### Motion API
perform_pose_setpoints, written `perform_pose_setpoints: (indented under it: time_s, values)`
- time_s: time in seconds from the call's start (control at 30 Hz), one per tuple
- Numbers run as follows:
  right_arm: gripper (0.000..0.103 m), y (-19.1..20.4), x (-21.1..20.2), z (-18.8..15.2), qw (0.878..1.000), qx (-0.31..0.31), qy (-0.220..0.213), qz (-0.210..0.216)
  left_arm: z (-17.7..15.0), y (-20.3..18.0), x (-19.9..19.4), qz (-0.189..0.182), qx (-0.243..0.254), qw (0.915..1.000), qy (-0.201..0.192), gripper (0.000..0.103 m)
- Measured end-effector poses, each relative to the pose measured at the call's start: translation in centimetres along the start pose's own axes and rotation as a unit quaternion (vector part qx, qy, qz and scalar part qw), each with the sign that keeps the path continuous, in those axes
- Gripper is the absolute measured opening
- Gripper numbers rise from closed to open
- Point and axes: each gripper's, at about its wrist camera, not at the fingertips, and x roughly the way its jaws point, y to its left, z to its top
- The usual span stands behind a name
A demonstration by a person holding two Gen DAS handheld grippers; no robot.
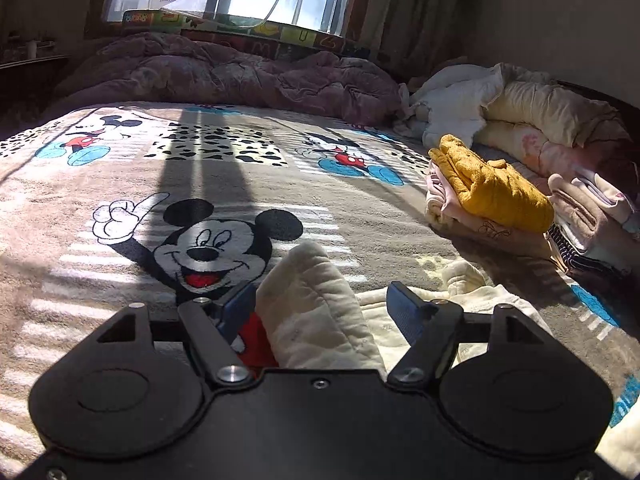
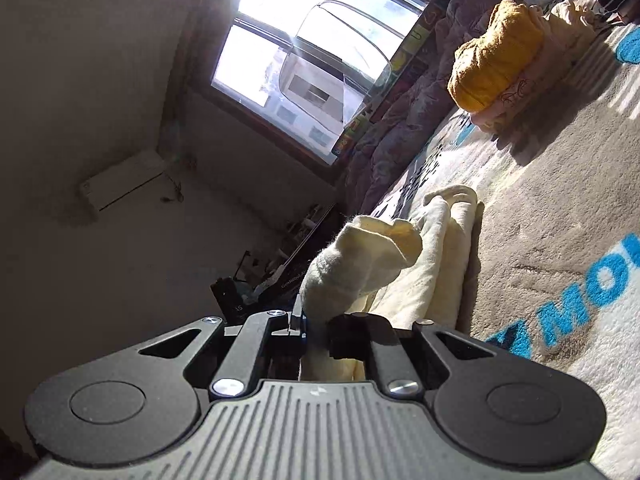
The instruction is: Fold clothes
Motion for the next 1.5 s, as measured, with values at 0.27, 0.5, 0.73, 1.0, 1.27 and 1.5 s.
perform_pose_setpoints:
  time_s: [0.27,0.5,0.73,1.0,1.27,1.5]
  values:
    - [0.012,-1.4,1.6,-0.8,0.999,0.03,0.026,-0.015,-1.6,-0.7,4.9,-0.061,0.047,0.992,0.1,0.024]
    - [0.012,-2.6,2.7,-1.4,0.997,0.052,0.038,-0.031,-1.6,-0.3,4.6,-0.084,0.028,0.9914,0.097,0.032]
    - [0.012,-2.6,2.7,-1.6,0.998,0.039,0.036,-0.045,-0.6,0.0,0.8,-0.111,-0.003,0.9923,0.054,0.043]
    - [0.012,-2.3,2.8,-1.6,0.998,0.031,0.033,-0.043,-1.6,0.0,-4.3,-0.08,0.017,0.9954,0.049,0.037]
    - [0.012,-1.4,3.0,-1.5,0.999,0.006,0.029,-0.038,-5.0,-1.9,-1.2,-0.089,0.056,0.9872,0.12,0.034]
    - [0.012,1.6,3.0,-1.6,0.996,-0.038,0.029,-0.07,-4.5,-1.9,-6.8,-0.099,0.037,0.9926,0.061,0.038]
